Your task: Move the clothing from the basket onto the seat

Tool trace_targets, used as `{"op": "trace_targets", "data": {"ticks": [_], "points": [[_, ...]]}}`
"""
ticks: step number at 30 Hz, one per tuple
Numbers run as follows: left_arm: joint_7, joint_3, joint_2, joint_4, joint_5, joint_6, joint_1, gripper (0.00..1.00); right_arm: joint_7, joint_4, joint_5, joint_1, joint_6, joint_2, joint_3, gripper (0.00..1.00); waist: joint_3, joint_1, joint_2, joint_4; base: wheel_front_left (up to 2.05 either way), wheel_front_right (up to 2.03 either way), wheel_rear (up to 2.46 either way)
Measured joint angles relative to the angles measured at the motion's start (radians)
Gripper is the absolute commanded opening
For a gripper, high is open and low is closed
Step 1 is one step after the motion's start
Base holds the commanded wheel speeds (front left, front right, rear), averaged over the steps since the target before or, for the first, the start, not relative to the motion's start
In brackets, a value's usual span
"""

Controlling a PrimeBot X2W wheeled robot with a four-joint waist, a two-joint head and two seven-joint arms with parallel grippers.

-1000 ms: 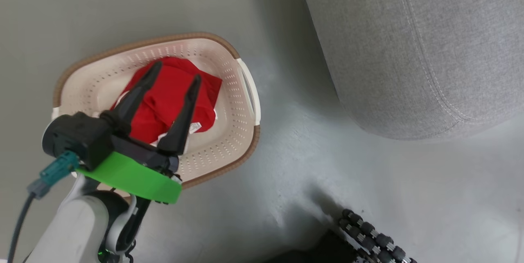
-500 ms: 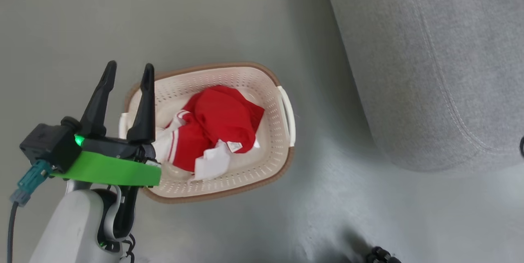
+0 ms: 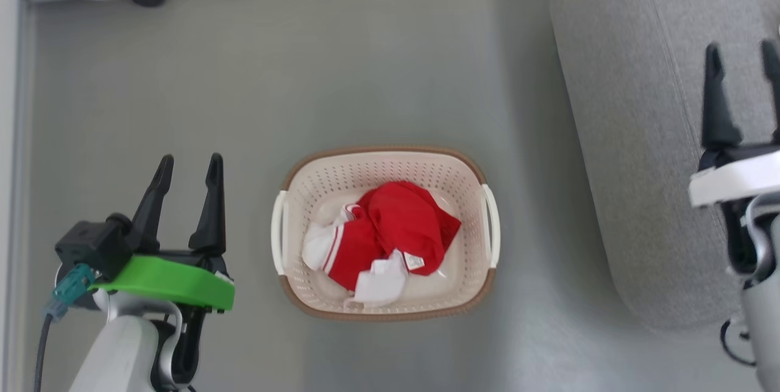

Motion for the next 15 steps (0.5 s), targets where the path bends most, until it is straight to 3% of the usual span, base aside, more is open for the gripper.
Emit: {"op": "trace_targets", "data": {"ticks": [7, 15], "points": [[-0.002, 0.038, 0.005, 0.047, 0.000, -0.001, 0.073, 1.00, 0.000, 0.011, -0.026, 0.122, -0.006, 0.087, 0.069, 1.00, -0.114, 0.0000, 0.0000, 0.051, 0.00, 0.00, 0.00], [-0.002, 0.047, 0.006, 0.077, 0.007, -0.001, 0.140, 1.00, 0.000, 0.033, -0.038, 0.235, -0.007, 0.118, 0.099, 1.00, -0.242, 0.0000, 0.0000, 0.066, 0.00, 0.00, 0.00]]}}
